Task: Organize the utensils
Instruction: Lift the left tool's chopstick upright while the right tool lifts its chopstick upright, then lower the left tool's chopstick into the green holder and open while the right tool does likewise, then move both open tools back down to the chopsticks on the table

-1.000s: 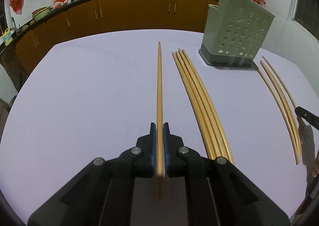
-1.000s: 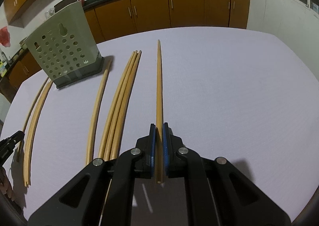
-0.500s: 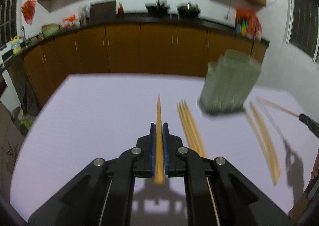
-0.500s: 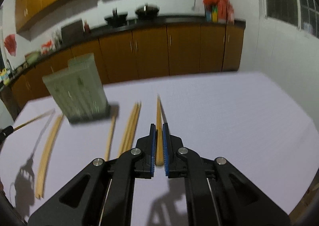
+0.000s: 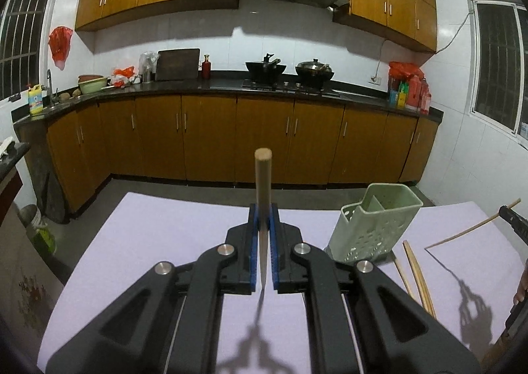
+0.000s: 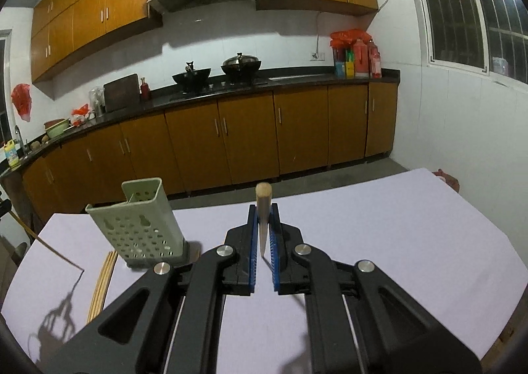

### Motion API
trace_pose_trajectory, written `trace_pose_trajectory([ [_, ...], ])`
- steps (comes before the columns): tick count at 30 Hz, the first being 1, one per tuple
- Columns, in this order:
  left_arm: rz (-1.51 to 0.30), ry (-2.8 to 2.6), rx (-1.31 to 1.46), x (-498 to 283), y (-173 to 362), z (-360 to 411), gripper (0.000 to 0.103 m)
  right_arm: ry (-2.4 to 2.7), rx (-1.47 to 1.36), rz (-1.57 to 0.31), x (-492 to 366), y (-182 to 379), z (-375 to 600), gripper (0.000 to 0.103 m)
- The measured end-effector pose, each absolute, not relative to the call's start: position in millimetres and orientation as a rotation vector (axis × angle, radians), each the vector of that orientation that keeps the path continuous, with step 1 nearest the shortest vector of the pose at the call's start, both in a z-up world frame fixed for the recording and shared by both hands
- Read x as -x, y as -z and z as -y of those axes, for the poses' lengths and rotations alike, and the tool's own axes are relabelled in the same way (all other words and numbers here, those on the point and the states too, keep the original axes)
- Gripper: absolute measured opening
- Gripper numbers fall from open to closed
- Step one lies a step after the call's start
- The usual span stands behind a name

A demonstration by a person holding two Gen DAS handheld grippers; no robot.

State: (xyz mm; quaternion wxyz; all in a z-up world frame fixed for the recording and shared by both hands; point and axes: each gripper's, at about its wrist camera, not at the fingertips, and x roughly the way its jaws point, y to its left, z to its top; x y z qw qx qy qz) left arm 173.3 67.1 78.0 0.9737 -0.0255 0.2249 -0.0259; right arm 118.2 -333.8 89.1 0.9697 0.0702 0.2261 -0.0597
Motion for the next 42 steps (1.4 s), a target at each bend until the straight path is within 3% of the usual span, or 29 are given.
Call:
trace_pose_trajectory([
  [4, -0.409, 0.069, 0.050, -174.4, -101.9, -64.9, 0.007, 0.109, -0.133, -0.413, -123.1, -110.9, 333.4, 0.007],
  [12, -0.202, 0.165, 0.087, -167.1, -187.9, -39.4, 0.007, -0.047, -0.171, -0.150, -121.4, -214.0, 305.8, 0.007],
  [16, -0.122, 0.219, 0.124, -173.2, -205.9, -12.7, 0.007, -0.111, -0.161, -0.108, -127.8, -223.3, 283.0, 0.007],
  [21, -0.114, 0.248, 0.137, -194.2, -194.2, 14.8, 0.007, -0.152, -0.168, -0.170, -155.9, -196.3, 266.1, 0.007],
  [33, -0.318, 0.261, 0.156, -246.2, -116.0, 32.7, 0.008, -0.174, -0.178, -0.338, -181.9, -155.0, 256.4, 0.008],
  [36, -0.316, 0.257, 0.166, -240.5, -115.9, 28.4, 0.018, -0.169, -0.171, -0.341, -179.6, -154.0, 257.1, 0.018],
  [38, -0.301, 0.251, 0.176, -235.1, -120.0, 24.1, 0.027, -0.157, -0.178, -0.328, -175.5, -156.5, 260.4, 0.037],
  [42, -0.269, 0.243, 0.194, -220.6, -132.9, 12.1, 0.031, -0.138, -0.199, -0.293, -158.0, -167.5, 272.5, 0.037],
])
